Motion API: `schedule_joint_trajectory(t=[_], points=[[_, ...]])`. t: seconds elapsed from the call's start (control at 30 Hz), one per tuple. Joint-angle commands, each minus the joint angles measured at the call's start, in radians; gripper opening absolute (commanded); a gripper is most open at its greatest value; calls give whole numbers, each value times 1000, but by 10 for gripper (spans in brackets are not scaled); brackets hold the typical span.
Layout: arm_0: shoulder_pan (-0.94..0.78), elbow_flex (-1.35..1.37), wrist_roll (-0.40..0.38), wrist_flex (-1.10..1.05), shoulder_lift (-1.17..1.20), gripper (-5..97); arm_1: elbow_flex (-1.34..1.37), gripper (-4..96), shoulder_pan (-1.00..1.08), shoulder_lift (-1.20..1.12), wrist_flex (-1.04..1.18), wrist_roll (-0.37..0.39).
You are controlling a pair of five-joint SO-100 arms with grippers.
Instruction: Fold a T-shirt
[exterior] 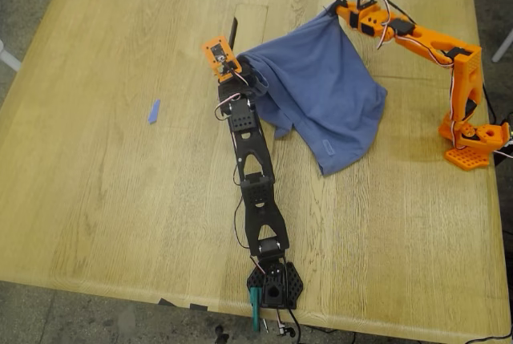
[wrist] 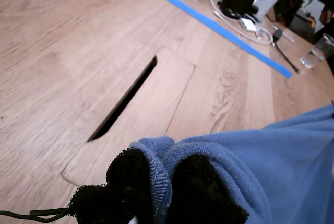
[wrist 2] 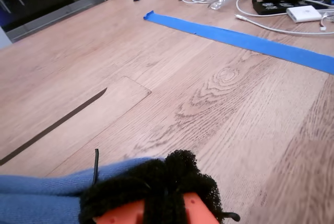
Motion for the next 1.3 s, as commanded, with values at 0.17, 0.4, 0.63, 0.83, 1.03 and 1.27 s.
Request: schedule_joint_trajectory(t=[0.17, 0.4, 0.63, 0.83, 1.03, 1.27], points=[[-51, -437, -5, 341, 63, -1, -155, -1, 41, 149, 250, 0], [-5, -776, -11, 681, -32, -1, -147, -1, 18, 264, 508, 0], [80, -776, -17, 839, 46, -1, -12, -1, -37, 439, 680, -2], [179, -776, -23, 1037, 137, -1, 195, -1, -104, 672, 810, -3], [255, -678, -25, 1074, 233, -1, 382, -1, -192, 897, 900, 0], [304, -305, -31, 1075, 472, -1, 474, -1, -229, 1060, 1048, 2]])
